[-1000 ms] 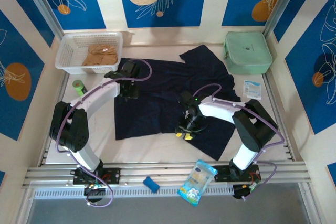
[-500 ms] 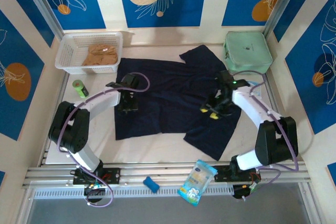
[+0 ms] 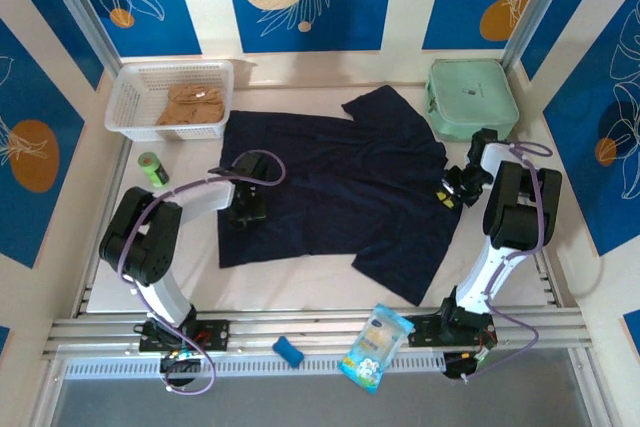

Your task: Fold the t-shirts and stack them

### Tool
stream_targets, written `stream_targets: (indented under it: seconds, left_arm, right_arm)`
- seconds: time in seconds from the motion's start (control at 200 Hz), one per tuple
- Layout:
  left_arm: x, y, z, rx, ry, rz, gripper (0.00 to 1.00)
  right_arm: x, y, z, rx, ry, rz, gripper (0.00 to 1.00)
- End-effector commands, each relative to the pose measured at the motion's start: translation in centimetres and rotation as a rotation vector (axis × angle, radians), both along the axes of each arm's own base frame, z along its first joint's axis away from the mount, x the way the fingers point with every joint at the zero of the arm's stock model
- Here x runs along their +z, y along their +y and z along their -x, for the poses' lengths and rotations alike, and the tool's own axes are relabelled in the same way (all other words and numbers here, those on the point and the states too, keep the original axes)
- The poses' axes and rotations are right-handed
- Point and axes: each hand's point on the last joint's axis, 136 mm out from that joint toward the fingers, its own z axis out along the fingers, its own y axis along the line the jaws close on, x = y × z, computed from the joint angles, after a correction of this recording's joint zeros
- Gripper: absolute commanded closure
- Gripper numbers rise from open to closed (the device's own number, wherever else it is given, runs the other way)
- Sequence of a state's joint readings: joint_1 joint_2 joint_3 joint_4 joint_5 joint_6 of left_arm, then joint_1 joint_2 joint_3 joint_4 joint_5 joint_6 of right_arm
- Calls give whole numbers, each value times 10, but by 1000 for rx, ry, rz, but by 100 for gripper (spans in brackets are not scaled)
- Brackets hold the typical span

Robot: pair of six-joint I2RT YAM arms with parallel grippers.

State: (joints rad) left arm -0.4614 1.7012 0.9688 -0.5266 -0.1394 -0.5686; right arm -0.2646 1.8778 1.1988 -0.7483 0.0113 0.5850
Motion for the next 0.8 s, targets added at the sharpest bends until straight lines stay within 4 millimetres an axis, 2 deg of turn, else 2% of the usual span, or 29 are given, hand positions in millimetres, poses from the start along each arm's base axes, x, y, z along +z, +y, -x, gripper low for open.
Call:
stream_targets:
  seconds: [0.0, 0.19, 0.28, 0.435, 0.54, 0.65, 0.795]
  left_arm:
    - [-22, 20, 48, 38, 150, -54, 47]
    - [-35, 31, 77, 69, 201, -61, 47]
    - [-37, 32, 79, 70, 200, -61, 47]
    - [-31, 30, 74, 66, 184, -52, 46]
    - [-18, 28, 65, 58, 143, -46, 39]
    - [8, 28, 54, 47, 97, -56, 35]
    - [47, 34, 50, 35, 35, -90, 31]
  right_arm:
    - [-7, -14, 15, -15, 53, 19, 84]
    - [-13, -21, 48, -38, 114, 20, 85]
    - [-13, -16, 57, -42, 110, 10, 85]
    - [-10, -10, 57, -40, 94, -6, 85]
    - [3, -9, 48, -18, 49, 9, 84]
    - [30, -2, 43, 49, 11, 66, 79]
    - [60, 13, 59, 165, 18, 199, 74]
